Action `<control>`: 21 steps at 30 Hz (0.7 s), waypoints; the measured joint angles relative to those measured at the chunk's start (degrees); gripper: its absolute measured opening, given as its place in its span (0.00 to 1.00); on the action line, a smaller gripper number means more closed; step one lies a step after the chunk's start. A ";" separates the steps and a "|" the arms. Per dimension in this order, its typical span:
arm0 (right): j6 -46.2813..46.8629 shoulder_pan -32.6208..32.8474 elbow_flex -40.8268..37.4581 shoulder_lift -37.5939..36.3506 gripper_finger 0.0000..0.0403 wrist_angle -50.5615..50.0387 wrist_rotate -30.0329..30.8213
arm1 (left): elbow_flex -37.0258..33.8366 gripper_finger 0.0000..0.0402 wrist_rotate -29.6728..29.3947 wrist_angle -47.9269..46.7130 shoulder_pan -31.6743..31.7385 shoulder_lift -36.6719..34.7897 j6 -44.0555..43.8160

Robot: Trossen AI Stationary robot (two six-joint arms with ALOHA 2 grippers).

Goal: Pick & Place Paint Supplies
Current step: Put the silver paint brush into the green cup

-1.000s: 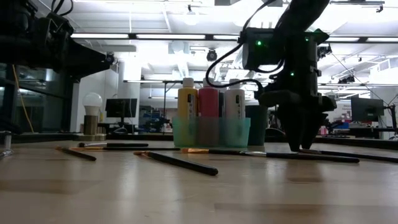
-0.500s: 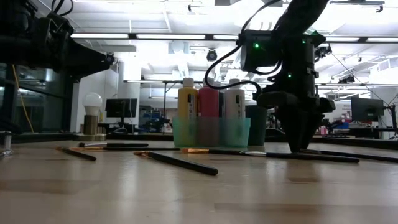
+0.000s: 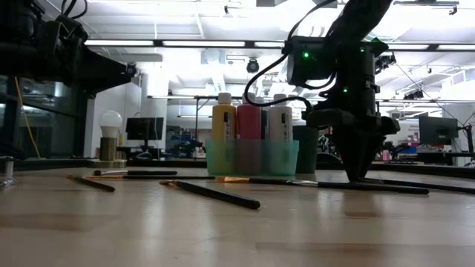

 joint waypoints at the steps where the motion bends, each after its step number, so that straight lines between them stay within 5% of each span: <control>1: -0.01 0.00 0.00 0.01 0.17 0.02 -0.16 | 0.00 0.53 0.00 0.00 -0.02 0.00 0.00; 11: -0.14 0.00 -0.02 0.05 0.02 0.15 -0.40 | 0.00 0.53 0.00 0.00 -0.01 0.00 0.00; 21: -0.37 0.35 -0.38 -4.02 0.01 1.10 0.91 | 0.00 0.53 0.00 0.00 -0.02 0.00 0.00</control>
